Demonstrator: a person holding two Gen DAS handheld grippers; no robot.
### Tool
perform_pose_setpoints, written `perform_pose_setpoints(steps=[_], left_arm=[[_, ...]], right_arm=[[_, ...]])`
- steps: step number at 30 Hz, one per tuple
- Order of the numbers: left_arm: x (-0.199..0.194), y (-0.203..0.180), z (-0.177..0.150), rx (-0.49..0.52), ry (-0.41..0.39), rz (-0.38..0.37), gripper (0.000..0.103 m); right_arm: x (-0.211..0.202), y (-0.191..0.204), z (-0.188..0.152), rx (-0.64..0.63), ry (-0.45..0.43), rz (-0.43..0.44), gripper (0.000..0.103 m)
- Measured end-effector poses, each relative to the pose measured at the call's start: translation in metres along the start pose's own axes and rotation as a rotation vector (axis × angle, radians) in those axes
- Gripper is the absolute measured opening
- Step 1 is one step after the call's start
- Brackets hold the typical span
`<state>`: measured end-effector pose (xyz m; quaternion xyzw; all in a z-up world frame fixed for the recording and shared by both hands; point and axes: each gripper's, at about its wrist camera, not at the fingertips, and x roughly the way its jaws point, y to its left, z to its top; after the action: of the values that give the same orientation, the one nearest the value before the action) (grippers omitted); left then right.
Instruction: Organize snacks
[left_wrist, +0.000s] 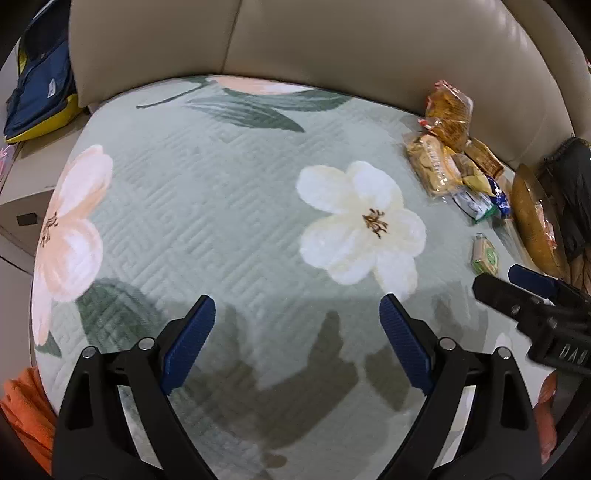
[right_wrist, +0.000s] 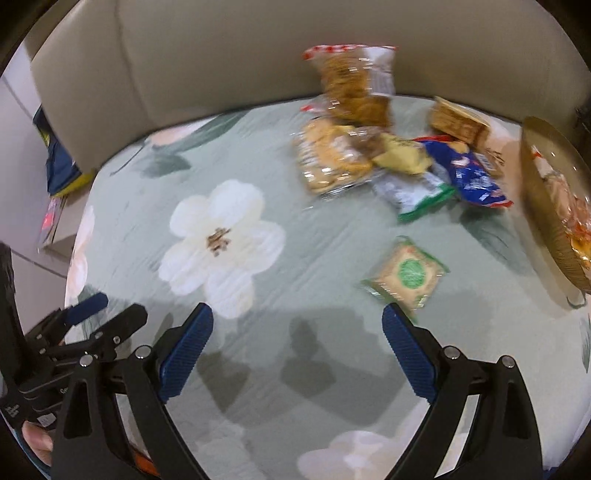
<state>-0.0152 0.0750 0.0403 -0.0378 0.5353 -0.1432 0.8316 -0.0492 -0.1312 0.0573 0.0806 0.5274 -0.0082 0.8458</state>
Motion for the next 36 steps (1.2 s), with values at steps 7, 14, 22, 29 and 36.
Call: perform_pose_setpoints(steps=[7, 14, 22, 29, 36], left_arm=[[0.007, 0.023, 0.015, -0.110, -0.038, 0.107, 0.095], [0.028, 0.048, 0.076, -0.136, -0.116, 0.280, 0.095], [0.049, 0.056, 0.079, -0.156, -0.121, 0.265, 0.095], [0.065, 0.037, 0.069, -0.079, -0.139, 0.285, 0.100], [0.077, 0.018, 0.066, -0.005, -0.135, 0.388, 0.100]], right_arm=[[0.024, 0.030, 0.013, -0.099, -0.097, -0.081, 0.096], [0.073, 0.057, 0.073, -0.082, -0.201, -0.133, 0.096], [0.106, 0.085, 0.118, -0.128, -0.262, -0.176, 0.096], [0.114, 0.076, 0.105, -0.133, -0.242, -0.186, 0.098], [0.126, 0.055, 0.093, -0.081, -0.232, -0.125, 0.098]])
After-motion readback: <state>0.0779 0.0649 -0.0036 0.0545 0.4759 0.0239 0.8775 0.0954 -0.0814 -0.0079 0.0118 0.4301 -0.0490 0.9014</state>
